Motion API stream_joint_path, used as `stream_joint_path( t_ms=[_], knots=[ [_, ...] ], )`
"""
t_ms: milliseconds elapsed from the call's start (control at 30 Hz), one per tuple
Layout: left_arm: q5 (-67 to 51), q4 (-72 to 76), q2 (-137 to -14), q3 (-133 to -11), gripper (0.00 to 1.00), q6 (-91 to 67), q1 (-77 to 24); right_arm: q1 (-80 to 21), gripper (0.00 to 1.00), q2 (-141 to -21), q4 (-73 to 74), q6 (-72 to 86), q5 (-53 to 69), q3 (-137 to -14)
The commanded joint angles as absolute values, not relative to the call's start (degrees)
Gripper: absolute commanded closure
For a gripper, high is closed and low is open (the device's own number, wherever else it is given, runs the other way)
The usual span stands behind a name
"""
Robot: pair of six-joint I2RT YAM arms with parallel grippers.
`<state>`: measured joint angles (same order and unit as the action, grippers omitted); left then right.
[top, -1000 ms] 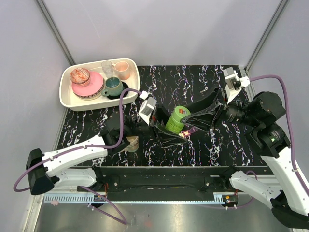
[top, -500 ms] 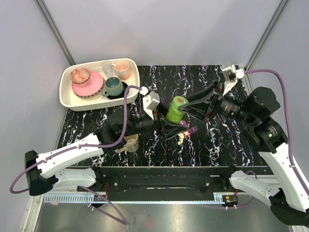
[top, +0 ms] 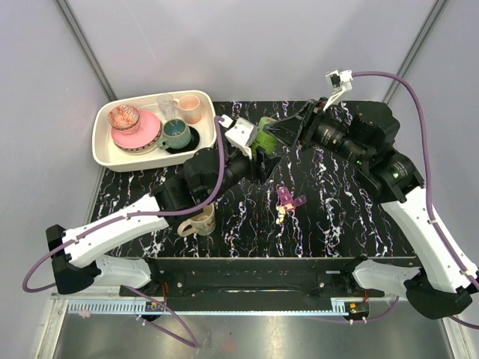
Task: Sort the pills into containers
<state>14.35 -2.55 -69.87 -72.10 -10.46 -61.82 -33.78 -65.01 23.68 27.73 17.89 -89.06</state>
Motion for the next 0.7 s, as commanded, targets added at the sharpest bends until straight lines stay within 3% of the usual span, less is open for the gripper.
stream_joint_path(
  t_ms=[0, 67, 100, 233, 400, 667],
  knots=[
    [22.07, 0.7, -68.65, -76.91, 1.0, -9.58, -61.7, -33.84, 0.88, -66.09, 27.86, 29.0, 9.75, -92.9],
    [20.66, 1.93, -67.33, -74.72, 1.0, -10.28, -61.7, -33.84, 0.68, -65.57, 26.72, 28.39, 12.81, -93.87],
    [19.18, 2.37, -66.72, -73.75, 0.99, -10.98, -61.7, -33.84, 0.41, -65.04, 25.67, 28.21, 14.05, -93.69],
    [12.58, 5.17, -63.11, -68.05, 0.98, -12.65, -61.7, -33.92, 0.1, -60.13, 16.2, 28.65, 17.23, -88.79],
    [0.31, 10.71, -56.7, -61.45, 0.98, -15.64, -61.7, -33.84, 0.07, -55.64, 14.68, 26.55, 20.56, -87.28],
    [-25.11, 21.53, -54.49, -56.78, 1.0, -22.49, -61.7, -33.84, 0.12, -50.02, 10.2, 24.0, 34.44, -79.55]
  ],
)
